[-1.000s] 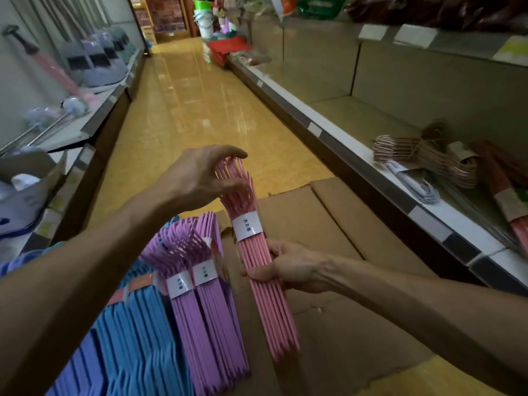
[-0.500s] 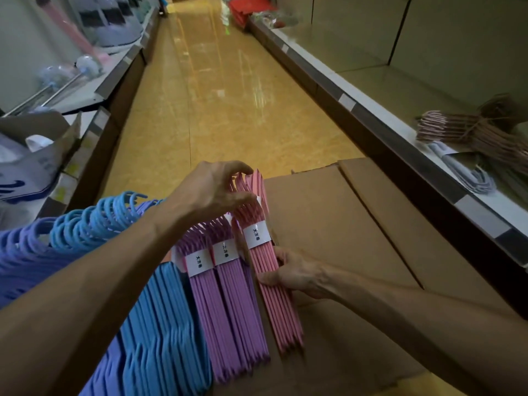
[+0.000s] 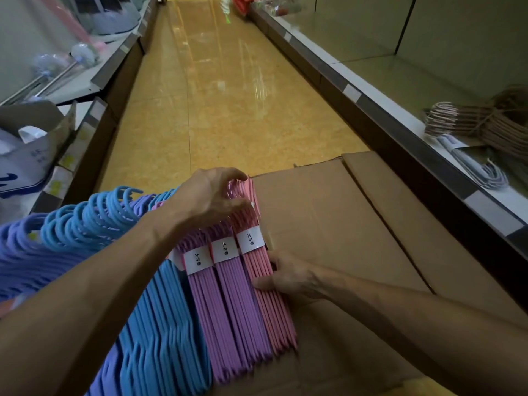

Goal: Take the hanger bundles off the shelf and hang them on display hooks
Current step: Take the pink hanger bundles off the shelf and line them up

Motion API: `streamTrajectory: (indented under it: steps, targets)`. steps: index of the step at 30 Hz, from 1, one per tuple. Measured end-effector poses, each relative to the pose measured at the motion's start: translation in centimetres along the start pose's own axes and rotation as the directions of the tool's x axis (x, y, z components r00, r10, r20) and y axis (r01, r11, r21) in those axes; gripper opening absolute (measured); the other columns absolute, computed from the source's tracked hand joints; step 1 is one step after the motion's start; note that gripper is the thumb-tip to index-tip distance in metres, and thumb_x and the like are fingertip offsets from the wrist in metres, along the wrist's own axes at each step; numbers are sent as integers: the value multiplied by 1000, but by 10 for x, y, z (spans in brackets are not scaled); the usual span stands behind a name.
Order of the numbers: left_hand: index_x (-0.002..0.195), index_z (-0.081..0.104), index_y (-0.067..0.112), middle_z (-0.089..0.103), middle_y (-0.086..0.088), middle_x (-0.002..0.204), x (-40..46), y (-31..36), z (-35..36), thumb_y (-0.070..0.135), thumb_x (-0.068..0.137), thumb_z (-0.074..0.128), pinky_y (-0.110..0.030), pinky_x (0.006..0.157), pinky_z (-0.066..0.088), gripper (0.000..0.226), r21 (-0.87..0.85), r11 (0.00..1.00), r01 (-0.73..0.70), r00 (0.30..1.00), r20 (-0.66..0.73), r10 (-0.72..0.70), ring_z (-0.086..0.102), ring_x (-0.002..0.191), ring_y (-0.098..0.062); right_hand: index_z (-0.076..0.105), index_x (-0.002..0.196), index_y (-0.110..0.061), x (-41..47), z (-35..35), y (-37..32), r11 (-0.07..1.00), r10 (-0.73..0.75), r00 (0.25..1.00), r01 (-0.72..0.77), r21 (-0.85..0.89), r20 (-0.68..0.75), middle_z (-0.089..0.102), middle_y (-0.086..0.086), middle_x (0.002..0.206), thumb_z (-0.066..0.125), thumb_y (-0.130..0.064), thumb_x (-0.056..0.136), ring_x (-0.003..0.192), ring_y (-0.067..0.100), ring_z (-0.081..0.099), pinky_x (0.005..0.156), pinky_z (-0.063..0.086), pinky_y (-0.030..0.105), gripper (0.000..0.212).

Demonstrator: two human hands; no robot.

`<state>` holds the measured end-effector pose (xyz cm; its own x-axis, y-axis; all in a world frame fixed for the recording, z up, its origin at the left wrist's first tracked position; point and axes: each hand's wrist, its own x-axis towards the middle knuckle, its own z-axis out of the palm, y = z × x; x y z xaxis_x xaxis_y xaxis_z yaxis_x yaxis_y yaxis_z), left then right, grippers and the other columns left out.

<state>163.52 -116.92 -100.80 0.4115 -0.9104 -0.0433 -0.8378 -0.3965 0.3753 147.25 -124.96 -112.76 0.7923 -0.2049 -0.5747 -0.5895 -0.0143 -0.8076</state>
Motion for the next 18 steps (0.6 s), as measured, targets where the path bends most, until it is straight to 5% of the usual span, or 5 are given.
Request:
streamTrajectory:
  steps: [6,10,13,15,18]
  targets:
    - [147,42,24,52,-10,146,3,6,-2,45,92,63,-31,99,44,63,-19,999,31,998,52,-30,55,126,-25,60,110,-21,-11,-7,-10,994,7,1000,-7,-106,6,65,-3,107,67,-20,93,101,14,63,93,53,32,19]
    - [141,48,24,54,-2,144,2,16,-12,46,94,58,-23,89,39,53,-57,998,-24,996,-87,19,53,119,-12,57,96,-26,-30,-15,-18,984,-23,998,11,-176,-63,61,-9,93,61,-24,98,82,5,59,69,48,19,5]
    - [134,55,25,61,2,132,0,30,-22,44,95,57,-20,87,41,43,-151,986,-66,984,-174,40,53,111,-5,55,80,-30,-54,-22,-24,941,-130,982,78,-328,-138,58,-15,81,59,-25,98,73,-1,54,61,41,16,20]
    - [129,59,27,64,5,122,0,44,-30,41,95,57,-20,85,45,36,-257,962,-90,975,-219,33,58,107,-5,53,80,-32,-72,-27,-26,894,-187,971,105,-435,-149,55,-16,81,58,-30,98,73,0,52,63,41,19,19]
    - [121,64,30,66,10,113,-2,68,-38,37,95,59,-23,79,51,27,-426,895,-134,961,-275,13,63,100,-3,61,108,-23,-99,-38,-27,797,-238,955,89,-597,-175,63,-6,101,55,-35,98,95,17,60,82,51,34,17]
